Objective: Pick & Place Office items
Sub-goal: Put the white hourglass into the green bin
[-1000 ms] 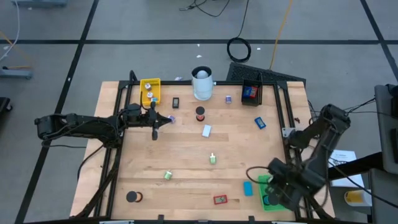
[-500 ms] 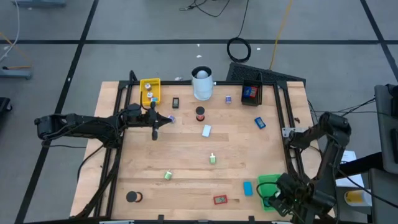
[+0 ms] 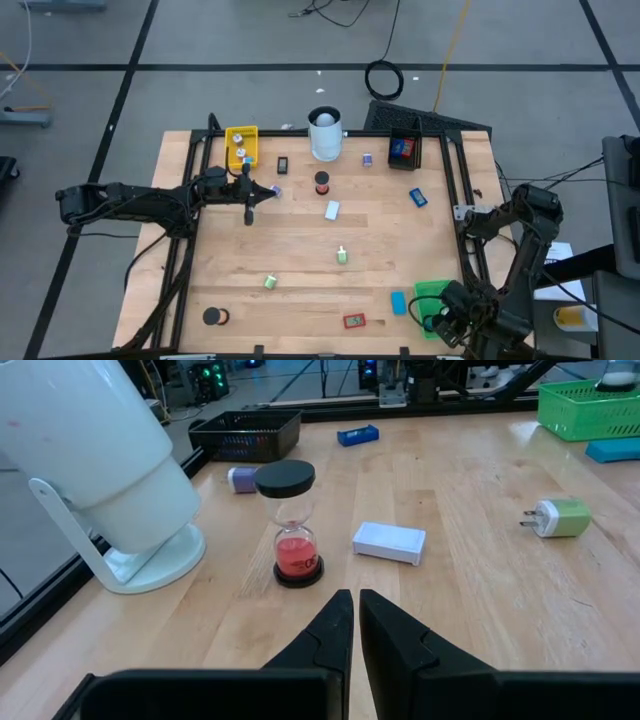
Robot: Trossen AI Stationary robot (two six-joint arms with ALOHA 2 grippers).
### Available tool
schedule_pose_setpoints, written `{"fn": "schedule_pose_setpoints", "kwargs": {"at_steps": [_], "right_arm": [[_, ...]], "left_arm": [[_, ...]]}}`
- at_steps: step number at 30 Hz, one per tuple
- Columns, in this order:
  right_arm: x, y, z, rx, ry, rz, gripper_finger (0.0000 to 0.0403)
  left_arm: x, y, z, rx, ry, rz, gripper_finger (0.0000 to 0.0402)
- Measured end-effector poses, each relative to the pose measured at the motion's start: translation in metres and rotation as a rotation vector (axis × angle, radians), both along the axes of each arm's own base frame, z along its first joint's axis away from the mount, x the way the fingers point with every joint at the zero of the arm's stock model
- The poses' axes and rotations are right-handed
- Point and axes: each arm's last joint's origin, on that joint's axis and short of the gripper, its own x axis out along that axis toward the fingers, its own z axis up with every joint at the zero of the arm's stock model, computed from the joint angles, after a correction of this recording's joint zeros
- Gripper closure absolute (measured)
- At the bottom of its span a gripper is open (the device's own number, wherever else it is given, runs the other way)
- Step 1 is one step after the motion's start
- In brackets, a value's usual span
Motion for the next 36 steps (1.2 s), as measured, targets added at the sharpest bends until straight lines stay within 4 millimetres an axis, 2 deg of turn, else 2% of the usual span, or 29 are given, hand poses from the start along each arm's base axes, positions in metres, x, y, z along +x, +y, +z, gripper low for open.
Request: {"fn": "schedule_pose_setpoints", "kwargs": {"at_steps": [5, 10, 21, 27, 36], "right_arm": [[0.005, -0.003, -0.022, 0.007, 0.006, 0.051, 0.0203], [0.006, -0.005, -0.029, 0.020, 0.041, 0.065, 0.0203], [0.005, -0.005, -0.030, 0.026, 0.053, 0.061, 0.0201], [0.005, -0.006, -0.038, 0.037, 0.051, 0.061, 0.0197], [0.005, -0.006, -0.039, 0.038, 0.051, 0.061, 0.0174]], "left_arm": [[0.000, 0.000, 0.000, 0.006, 0.000, -0.002, 0.0371], [0.000, 0.000, 0.000, 0.009, 0.001, -0.003, 0.0371], [0.000, 0.000, 0.000, 0.011, 0.002, -0.003, 0.0371], [0.000, 0.000, 0.000, 0.012, 0.002, -0.003, 0.0371], [0.000, 0.000, 0.000, 0.012, 0.001, -0.003, 0.0371]]}}
